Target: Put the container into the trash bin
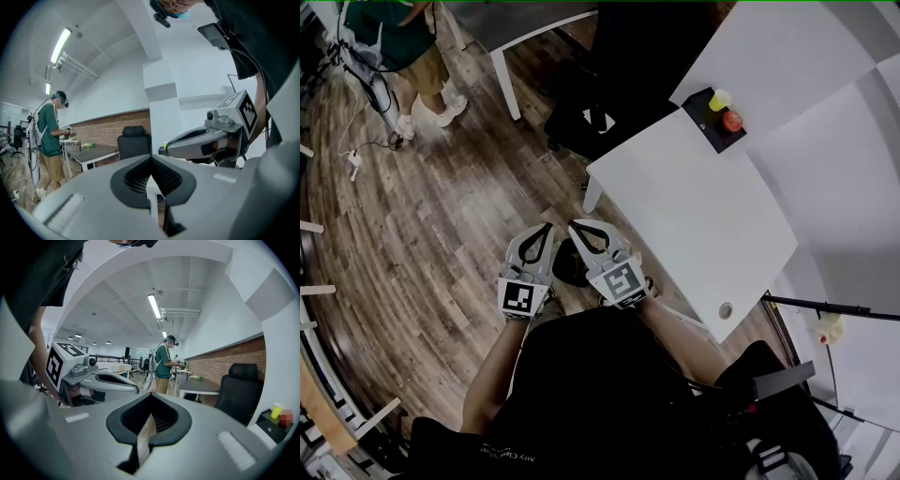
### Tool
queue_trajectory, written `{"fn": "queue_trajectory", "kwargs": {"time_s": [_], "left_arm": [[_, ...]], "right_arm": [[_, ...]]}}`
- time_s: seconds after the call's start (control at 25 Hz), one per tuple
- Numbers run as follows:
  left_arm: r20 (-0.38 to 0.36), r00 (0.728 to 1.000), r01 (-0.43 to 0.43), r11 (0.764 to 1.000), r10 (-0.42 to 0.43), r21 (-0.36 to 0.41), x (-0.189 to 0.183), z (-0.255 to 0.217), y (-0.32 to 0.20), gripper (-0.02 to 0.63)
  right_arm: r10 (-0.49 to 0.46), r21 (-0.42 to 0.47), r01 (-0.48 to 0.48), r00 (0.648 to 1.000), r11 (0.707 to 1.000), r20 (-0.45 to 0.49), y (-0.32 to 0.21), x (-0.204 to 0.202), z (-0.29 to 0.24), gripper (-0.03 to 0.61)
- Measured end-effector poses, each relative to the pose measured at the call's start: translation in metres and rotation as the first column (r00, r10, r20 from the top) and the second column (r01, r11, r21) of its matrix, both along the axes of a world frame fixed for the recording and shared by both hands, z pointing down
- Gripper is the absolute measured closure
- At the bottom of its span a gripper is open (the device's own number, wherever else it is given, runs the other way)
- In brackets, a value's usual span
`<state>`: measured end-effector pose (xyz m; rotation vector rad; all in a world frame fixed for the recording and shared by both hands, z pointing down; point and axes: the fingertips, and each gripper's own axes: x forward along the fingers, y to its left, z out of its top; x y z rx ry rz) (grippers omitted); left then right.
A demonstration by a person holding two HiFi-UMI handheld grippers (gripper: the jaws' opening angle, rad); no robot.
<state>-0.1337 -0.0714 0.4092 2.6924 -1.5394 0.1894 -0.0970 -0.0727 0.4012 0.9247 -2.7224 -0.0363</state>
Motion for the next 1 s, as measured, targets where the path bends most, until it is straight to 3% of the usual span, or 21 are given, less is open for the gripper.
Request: {"fn": "queue_trajectory", "kwargs": {"time_s": [0.32, 1.0], "left_arm": [[0.021, 1.000, -0.004, 1.000, 0.004, -0.020, 0.007, 0.008, 0.000, 0.614], [0.004, 0.999, 0.037, 0.998, -0.037, -0.050, -0.015, 0.026, -0.004, 0.614]], "right_arm": [[0.020, -0.015, -0.020, 1.000, 1.000, -0.015, 0.000, 0.013, 0.007, 0.566], [0.040, -0.082, -0.044, 0.998, 0.996, -0.052, -0.007, 0.005, 0.032, 0.566]]}}
